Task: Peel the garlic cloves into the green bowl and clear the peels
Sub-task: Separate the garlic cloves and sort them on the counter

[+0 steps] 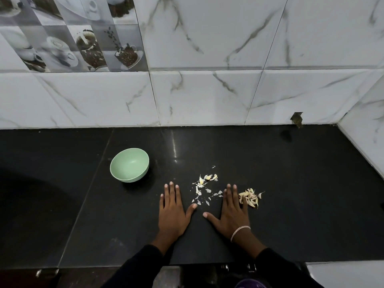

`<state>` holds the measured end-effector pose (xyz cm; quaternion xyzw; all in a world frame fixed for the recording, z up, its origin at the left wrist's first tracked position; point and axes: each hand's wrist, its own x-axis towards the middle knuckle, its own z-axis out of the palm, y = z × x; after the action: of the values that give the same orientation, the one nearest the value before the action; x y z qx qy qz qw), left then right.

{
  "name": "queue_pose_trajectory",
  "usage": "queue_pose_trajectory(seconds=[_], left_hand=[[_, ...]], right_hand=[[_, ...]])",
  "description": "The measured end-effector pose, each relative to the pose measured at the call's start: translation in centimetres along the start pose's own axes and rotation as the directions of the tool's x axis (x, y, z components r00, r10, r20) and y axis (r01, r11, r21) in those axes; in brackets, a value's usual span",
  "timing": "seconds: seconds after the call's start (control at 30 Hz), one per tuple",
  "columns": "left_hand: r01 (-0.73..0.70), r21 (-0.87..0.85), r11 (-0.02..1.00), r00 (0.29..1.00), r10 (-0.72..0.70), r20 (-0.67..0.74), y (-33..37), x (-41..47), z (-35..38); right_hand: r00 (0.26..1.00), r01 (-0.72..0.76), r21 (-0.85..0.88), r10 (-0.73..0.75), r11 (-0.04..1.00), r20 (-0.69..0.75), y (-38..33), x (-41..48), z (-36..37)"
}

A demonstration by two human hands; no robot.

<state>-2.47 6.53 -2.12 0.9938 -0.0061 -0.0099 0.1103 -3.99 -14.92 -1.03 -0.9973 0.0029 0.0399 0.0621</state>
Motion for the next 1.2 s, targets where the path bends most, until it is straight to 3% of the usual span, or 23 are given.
queue_pose_trajectory(seconds=[0.17, 0.37, 0.53, 0.77, 1.1, 1.2], left_hand=[[-0.047, -0.063, 0.997, 0.991, 0.055, 0.121, 2.4, 1.8, -0.3], [-0.036, -0.285, 0.958, 0.97, 0.101, 0.22, 3.9, 3.9, -1.1], [-0.01, -0.389, 0.921, 0.968, 0.107, 0.227, 3.3, 3.5, -1.5], [0.08, -0.526, 0.847, 0.972, 0.05, 0.229, 2.9, 3.5, -1.9], [0.106, -0.618, 0.779, 0.979, 0.027, 0.201, 2.6, 2.7, -1.4], [0.126, -0.648, 0.752, 0.977, 0.018, 0.21, 2.4, 2.7, -1.6]], right_hand=[[1.0, -0.017, 0.02, 0.016, 1.0, 0.013, -1.9, 0.9, 0.8], [0.994, -0.105, 0.106, 0.103, 0.989, 0.027, -3.9, 3.4, 0.9], [0.988, -0.156, 0.161, 0.156, 0.974, 0.011, -4.9, 5.6, 0.6], [0.996, -0.09, 0.138, 0.093, 0.986, -0.013, -5.3, 8.5, 0.4], [0.993, -0.102, 0.078, 0.097, 0.992, 0.069, -7.3, 11.3, 0.0], [0.997, -0.06, 0.144, 0.052, 0.988, 0.06, -7.3, 11.6, -0.4]])
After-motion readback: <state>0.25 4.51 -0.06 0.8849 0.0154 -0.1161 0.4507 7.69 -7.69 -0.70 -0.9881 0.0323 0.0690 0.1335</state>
